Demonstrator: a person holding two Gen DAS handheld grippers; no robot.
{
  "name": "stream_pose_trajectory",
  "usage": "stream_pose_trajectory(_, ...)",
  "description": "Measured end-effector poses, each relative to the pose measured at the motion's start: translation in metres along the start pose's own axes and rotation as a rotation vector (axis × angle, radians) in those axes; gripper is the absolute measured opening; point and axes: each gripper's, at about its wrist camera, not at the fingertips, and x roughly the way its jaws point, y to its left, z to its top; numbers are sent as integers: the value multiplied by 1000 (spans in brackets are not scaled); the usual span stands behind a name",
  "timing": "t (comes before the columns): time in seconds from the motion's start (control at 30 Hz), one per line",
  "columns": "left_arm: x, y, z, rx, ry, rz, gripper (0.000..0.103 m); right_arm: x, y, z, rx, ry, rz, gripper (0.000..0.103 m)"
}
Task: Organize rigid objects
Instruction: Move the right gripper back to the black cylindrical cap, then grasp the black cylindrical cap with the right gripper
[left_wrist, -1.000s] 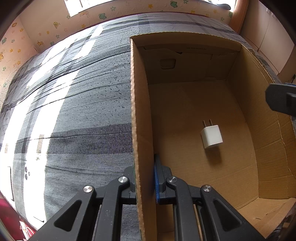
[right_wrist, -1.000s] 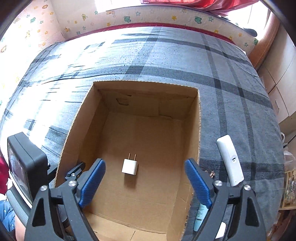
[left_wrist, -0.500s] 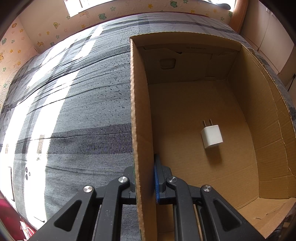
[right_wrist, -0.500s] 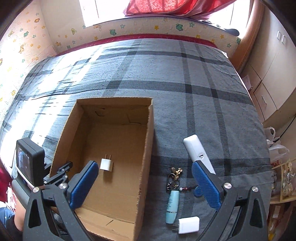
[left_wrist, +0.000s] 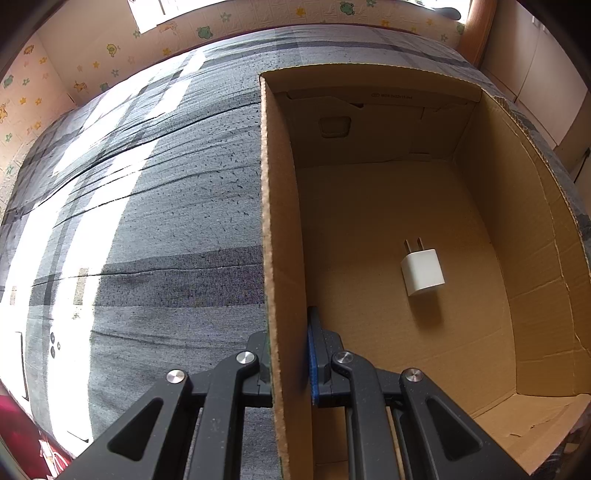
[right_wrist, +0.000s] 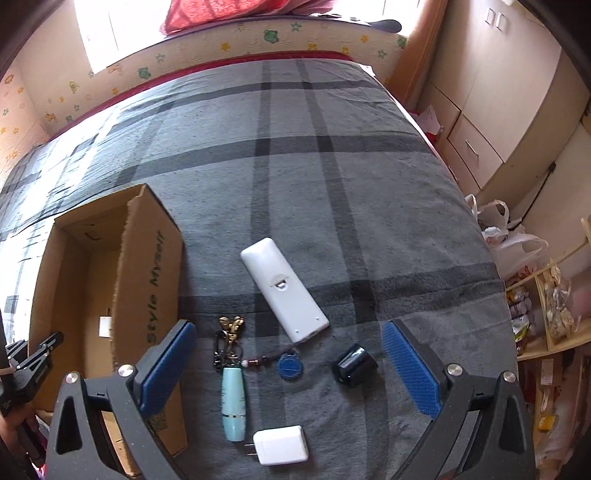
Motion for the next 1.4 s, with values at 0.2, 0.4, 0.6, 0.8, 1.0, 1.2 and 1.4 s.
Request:
stream_pose_trajectory(0.2,1,-1,-1,2,-2,3,12,34,-38,-11,77,58,-30,103)
stream_pose_trajectory(0.4,1,-2,-3,2,-2,4,12,72,-59,-26,124,112,-40,102)
stream_pose_trajectory(0.6,1,-3,-3,6,-1,8,12,100,-70,-38,162,161,-48,101)
stream_pose_trajectory(0.8,-1,-4,-3,8,0,11,12,113,-73,-44,170,193,-30,92)
stream_pose_trajectory(1.0,-1,-6,-2,8,-1,12,12,119,-68,-45,153,225,-27,52)
stream_pose_trajectory(1.2,-1,-8,-1,8,0,12,12,115,-63,-44,158,211,-37,52)
stream_pose_trajectory(1.4,-1,-9,0,9,-1,13,12,99,-55,-43,144,198,-29,52)
